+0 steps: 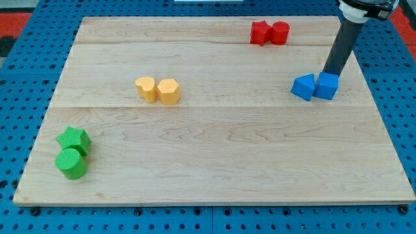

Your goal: Separate blue cube and blue triangle

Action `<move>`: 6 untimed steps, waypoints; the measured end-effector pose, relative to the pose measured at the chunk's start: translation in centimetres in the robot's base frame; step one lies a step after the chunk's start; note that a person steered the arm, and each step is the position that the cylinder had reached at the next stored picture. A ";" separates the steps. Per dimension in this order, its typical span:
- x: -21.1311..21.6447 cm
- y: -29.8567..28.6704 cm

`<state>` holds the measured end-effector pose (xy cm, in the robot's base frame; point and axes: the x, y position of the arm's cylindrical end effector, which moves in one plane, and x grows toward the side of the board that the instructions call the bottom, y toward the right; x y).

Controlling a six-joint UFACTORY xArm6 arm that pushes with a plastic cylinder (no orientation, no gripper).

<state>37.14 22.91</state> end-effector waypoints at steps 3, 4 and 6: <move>2.7 2.8; 2.7 -1.4; 3.6 -1.4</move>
<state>40.77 21.53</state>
